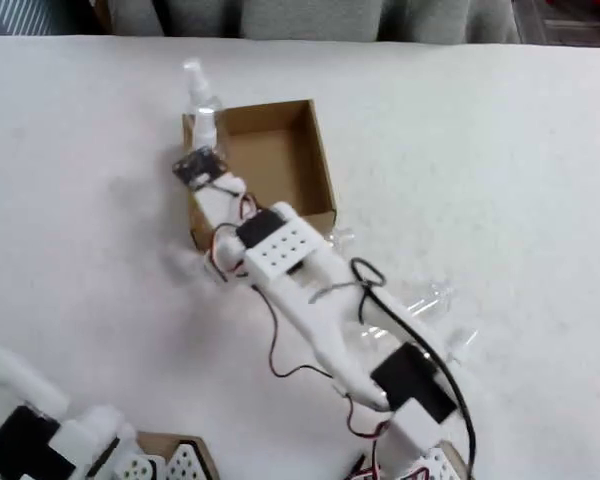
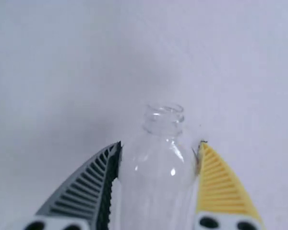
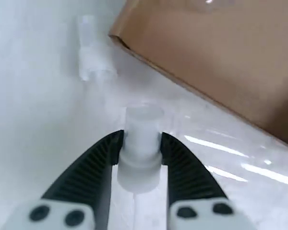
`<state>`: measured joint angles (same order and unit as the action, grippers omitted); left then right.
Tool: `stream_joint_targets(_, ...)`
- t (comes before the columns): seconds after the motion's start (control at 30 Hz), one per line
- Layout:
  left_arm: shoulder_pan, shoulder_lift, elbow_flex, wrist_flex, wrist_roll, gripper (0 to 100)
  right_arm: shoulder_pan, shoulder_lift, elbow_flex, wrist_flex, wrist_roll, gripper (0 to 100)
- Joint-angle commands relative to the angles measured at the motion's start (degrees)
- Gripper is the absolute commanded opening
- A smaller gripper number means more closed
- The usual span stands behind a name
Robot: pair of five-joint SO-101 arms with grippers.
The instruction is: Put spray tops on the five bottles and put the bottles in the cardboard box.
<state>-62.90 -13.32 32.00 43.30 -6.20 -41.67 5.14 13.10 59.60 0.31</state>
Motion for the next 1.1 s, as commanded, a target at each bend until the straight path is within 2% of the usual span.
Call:
stream_joint_targets(0.0, 10.6, -11.4, -3.5, 8.7, 0.9, 2, 3.5, -8.3, -1.4, 4.8, 0.8, 1.6)
stream_joint_targets(0.2, 27.8, -29.0, 3.4, 14.4, 1.4, 2, 7.3, -25.1, -1.8, 12.1, 0.9, 1.6)
stream_joint_targets(0.5, 54.8, -60.4, 17.5, 13.3, 14.1, 2, 17.9, -53.8, -1.5, 10.2, 0.9, 4.8)
stream_joint_targets(0.63, 68.1, -74.2, 24.1, 9.4, 14.9, 2, 22.0, -64.0, -1.5, 3.4, 0.9, 8.1)
stream_joint_targets(0.8, 81.7, -87.0, 32.1, 2.0, 14.9, 2, 24.0, -73.0, -1.8, -14.2, 0.4, 10.8)
stream_joint_targets(0.93, 90.1, -91.0, 39.2, -7.3, 14.9, 2, 24.2, -73.8, -1.9, -23.9, 0.4, 10.8)
stream_joint_targets(1.07, 95.6, -91.0, 44.1, -15.6, 14.9, 2, 24.1, -73.8, -1.8, -29.8, 0.4, 10.8)
